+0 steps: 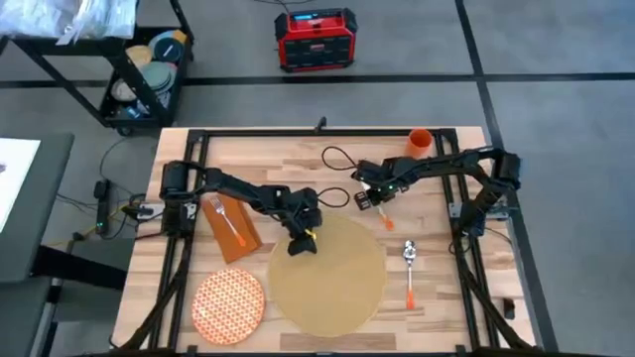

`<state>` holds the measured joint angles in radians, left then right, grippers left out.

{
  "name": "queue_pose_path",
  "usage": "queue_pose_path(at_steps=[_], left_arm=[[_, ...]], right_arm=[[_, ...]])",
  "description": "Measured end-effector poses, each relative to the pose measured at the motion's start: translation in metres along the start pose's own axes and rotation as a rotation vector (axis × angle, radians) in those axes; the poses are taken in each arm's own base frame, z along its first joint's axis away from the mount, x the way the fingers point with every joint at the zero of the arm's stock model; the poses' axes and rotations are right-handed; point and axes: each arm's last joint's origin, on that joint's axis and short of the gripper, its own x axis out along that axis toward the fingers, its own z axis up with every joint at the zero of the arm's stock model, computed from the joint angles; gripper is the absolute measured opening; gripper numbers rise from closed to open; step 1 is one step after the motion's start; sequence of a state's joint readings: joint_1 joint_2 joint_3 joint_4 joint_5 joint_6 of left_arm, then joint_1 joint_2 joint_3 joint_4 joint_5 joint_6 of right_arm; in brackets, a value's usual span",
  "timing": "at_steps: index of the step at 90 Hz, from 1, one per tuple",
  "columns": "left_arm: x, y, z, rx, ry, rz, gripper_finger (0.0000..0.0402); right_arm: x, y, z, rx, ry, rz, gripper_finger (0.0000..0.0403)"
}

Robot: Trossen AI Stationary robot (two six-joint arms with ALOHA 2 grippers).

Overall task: Set table place
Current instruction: Put the table knife on the placemat

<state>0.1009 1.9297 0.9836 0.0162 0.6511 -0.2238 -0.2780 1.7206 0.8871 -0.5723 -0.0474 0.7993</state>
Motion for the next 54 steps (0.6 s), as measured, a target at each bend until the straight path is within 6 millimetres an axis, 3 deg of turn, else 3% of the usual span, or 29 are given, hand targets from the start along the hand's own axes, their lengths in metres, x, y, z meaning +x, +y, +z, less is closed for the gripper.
queue_pose_path(at_steps=[13, 39, 54], left_arm=[[0.0, 0.001, 0.0, 0.008, -0.005, 0.015, 0.0], [0.0, 0.002, 0.001, 0.007, -0.018, 0.066, 0.0], [0.0, 0.003, 0.001, 0.006, -0.021, 0.083, 0.0]], right_arm=[[0.001, 0.018, -0.006, -0.085, 0.018, 0.142, 0.0003], [-0.001, 0.033, -0.016, -0.165, 0.01, 0.215, 0.0], [-0.007, 0.055, -0.032, -0.339, 0.046, 0.295, 0.0]])
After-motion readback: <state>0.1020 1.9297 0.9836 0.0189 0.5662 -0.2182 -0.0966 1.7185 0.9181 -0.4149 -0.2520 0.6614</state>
